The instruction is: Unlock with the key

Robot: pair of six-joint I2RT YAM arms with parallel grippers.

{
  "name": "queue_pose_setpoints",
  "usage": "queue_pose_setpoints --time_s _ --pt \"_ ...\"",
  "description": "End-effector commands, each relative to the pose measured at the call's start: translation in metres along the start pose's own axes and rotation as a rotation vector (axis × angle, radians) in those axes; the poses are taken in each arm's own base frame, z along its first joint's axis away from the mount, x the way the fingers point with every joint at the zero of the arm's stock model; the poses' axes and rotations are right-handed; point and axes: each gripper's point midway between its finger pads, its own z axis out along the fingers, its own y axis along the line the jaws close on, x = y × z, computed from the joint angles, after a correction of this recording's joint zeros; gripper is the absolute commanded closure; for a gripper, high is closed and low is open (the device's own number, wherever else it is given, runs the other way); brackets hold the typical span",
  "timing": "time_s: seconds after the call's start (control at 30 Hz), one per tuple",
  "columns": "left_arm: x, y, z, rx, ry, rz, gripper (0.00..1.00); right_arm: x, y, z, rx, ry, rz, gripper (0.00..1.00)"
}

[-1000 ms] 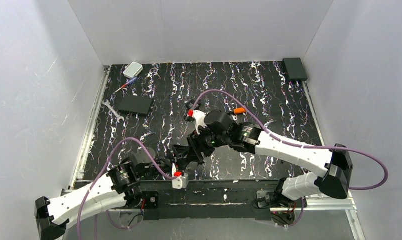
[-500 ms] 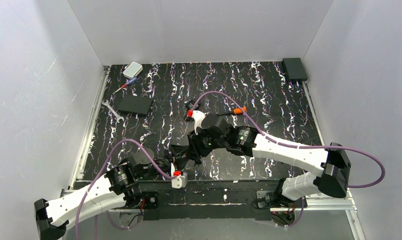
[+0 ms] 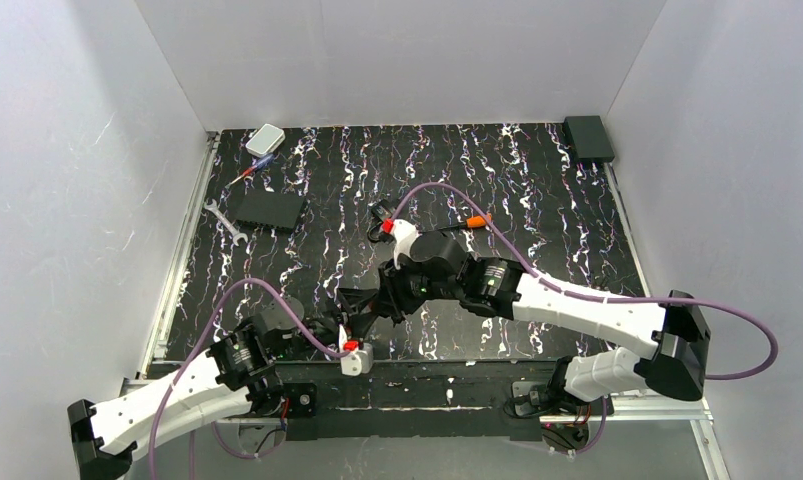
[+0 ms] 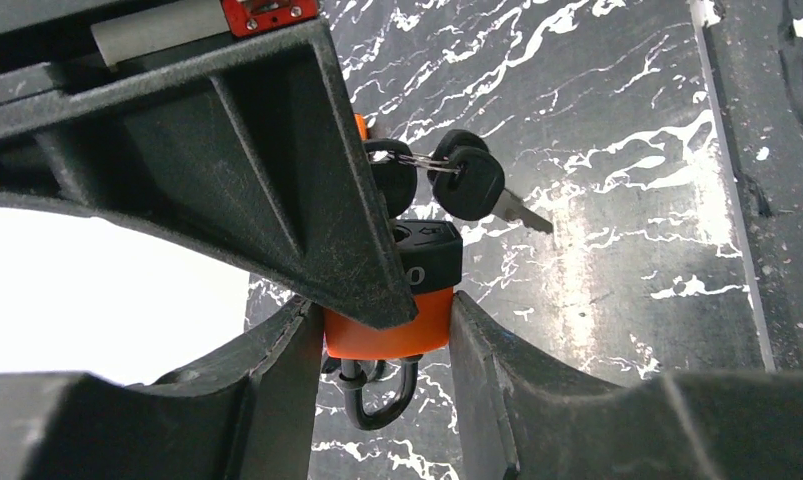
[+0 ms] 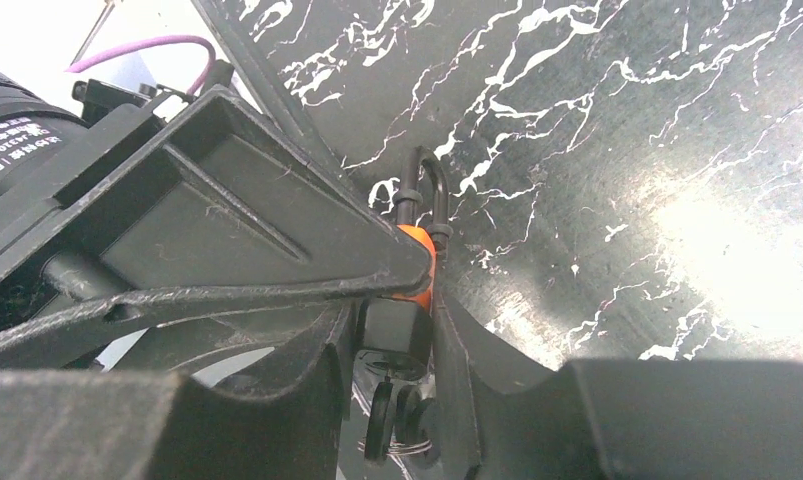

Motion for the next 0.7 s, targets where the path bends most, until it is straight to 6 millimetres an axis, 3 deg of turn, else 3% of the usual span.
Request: queue_pose_setpoints --time_s 0.0,0.03,0.1,0.13,0.3,0.4,0.6,0.67 --pt "-0.032 0.043 -0.007 -0.152 -0.110 0.019 0.69 -0.025 0.002 -0.011 0.021 -0.120 0.001 0.99" --pt "-0.032 0.044 -0.007 -0.157 -0.113 0.015 0.57 -0.027 0.000 -0.013 0.032 -0.132 0.001 0.99" --pt "-0.033 0.043 -0.006 -0.157 -0.117 0.001 0.06 -0.029 -0.003 -0.017 0.051 -0.150 0.002 0.99" --pt "-0.034 0.044 -0.006 -0.156 -0.121 -0.002 0.02 -0.031 -0.005 -0.019 0.062 -0.159 0.001 0.99" --pt "-0.035 0.044 -0.006 -0.156 -0.124 -0.035 0.02 -0.034 -0.021 -0.030 0.143 -0.185 -0.003 0.99" --pt "-0.036 0.047 -0.006 -0.167 -0.130 -0.076 0.02 -0.039 -0.041 -0.041 0.230 -0.213 0.006 0.99" --pt "-0.041 0.076 -0.009 -0.280 -0.130 -0.319 0.02 -0.060 -0.098 -0.073 0.364 -0.281 0.037 0.99" --pt "-0.035 0.095 -0.015 -0.384 -0.103 -0.468 0.02 -0.070 -0.110 -0.087 0.379 -0.312 0.045 0.99"
